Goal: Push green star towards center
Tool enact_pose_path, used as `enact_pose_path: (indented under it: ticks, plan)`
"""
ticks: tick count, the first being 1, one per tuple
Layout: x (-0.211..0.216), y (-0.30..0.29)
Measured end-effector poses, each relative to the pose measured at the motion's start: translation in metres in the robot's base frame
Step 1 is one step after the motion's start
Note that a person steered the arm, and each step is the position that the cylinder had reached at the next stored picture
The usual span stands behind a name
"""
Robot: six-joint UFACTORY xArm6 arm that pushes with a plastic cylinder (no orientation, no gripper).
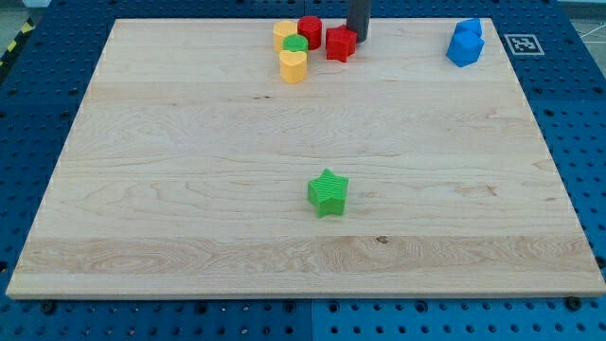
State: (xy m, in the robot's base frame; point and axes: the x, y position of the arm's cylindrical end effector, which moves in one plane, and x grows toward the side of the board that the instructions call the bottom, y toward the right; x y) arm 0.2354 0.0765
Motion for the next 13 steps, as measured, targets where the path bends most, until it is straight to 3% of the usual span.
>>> enact_pose_path:
  ticks: [4, 5, 6, 9, 10, 13]
  plan:
    - [0.000, -0.010]
    - [0.032, 0.038]
    - [0.097, 0.061]
    - [0.327, 0.072]
    - [0.351, 0.049]
    - [0.351, -0.056]
